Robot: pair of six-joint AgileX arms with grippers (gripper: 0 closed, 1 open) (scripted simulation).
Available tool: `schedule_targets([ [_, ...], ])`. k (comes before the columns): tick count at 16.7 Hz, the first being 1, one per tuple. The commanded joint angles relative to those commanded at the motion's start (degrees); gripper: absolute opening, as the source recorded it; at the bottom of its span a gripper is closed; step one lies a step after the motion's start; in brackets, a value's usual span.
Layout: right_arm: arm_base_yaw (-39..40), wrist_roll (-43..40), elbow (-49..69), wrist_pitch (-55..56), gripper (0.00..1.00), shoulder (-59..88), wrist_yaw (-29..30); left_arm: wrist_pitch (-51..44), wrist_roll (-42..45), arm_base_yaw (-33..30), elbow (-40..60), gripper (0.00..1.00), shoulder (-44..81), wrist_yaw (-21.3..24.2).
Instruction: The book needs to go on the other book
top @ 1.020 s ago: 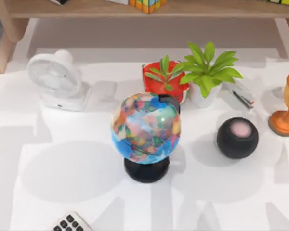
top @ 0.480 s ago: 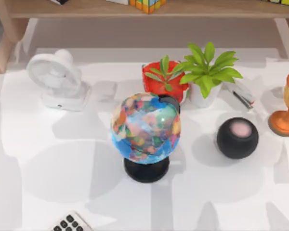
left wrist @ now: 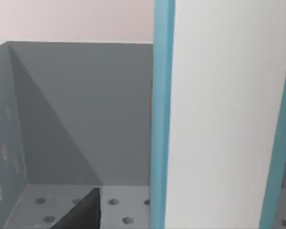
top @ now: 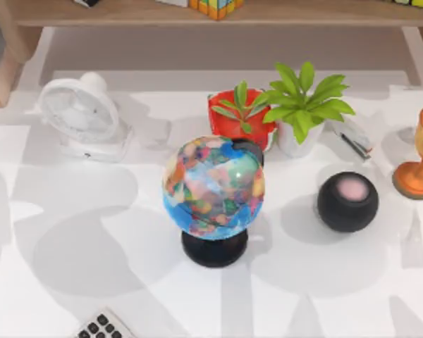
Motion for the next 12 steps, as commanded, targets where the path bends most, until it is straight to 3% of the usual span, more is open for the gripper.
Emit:
schedule_targets([
  [12,0.0,0.0,0.0,0.0,1.00,0.0,0.0,-0.9,-0.1,-0.5,5.6,1.00,4.7,-0.3],
])
